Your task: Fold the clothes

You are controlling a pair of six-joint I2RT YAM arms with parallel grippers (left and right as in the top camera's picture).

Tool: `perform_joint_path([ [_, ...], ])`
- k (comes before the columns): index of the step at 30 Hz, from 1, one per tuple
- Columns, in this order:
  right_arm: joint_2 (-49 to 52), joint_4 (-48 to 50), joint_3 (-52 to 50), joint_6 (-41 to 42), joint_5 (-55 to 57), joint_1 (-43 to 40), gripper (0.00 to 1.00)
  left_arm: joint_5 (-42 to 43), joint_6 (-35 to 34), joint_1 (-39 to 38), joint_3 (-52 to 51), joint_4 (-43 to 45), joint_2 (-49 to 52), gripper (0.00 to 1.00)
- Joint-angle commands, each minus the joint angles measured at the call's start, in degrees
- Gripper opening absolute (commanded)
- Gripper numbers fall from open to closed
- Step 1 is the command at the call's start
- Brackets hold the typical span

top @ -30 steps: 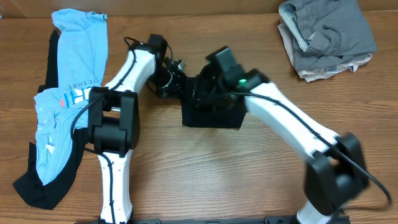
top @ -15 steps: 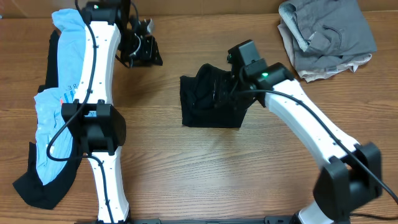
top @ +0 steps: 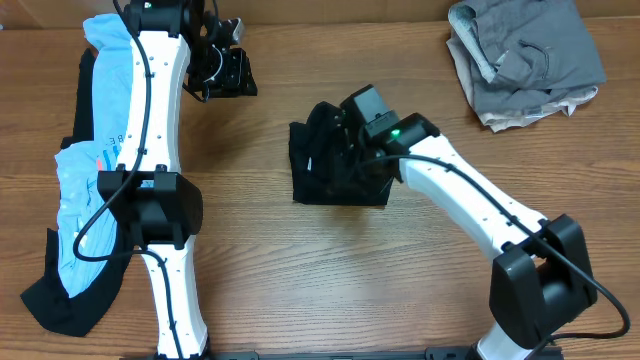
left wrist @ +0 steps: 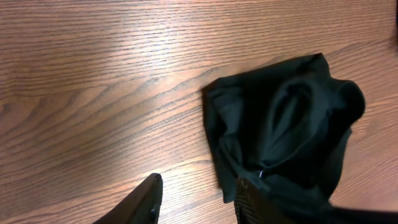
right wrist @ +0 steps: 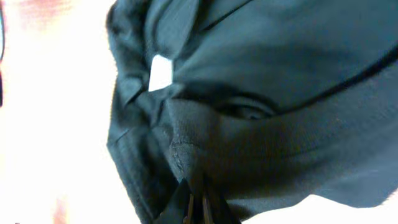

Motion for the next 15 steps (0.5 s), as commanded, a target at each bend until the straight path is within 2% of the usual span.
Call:
perform_joint_path([
  [1, 0.2, 1.3, -0.2, -0.7, -0.3, 4.8, 0.04, -0.4, 1.1, -0.3, 1.3, 0.2, -0.2, 0.40],
  [6, 2.5, 3.9, -0.2, -0.7, -0.3, 11.0, 0.04, -0.4, 1.1, -0.4, 1.3, 0.5, -0.2, 0.40],
  [7, 3.1, 4.1, -0.2, -0.7, -0.3, 11.6, 0.10, -0.4, 1.1, -0.4, 1.3, 0.5, -0.2, 0.40],
  [8, 3.3, 4.1, -0.2, -0.7, -0.3, 12.1, 0.26, -0.4, 1.1, -0.4, 1.3, 0.5, -0.2, 0.39],
  [9, 3.4, 4.1, -0.2, -0.7, -0.3, 12.3, 0.48, -0.4, 1.1, -0.4, 1.3, 0.5, -0.2, 0.40],
  [10, 3.4, 4.1, -0.2, -0.7, -0.3, 12.3, 0.65, -0.4, 1.1, -0.4, 1.3, 0.5, -0.2, 0.40],
  [12, 3.3, 3.5, 0.7, -0.7, -0.3, 11.8, 0.75, -0.4, 1.1, -0.4, 1.3, 0.5, -0.2, 0.40],
  [15, 2.5, 1.7, 3.4, -0.7, -0.3, 9.9, 0.77, -0.4, 1.1, -0.4, 1.3, 0.7, -0.2, 0.40],
])
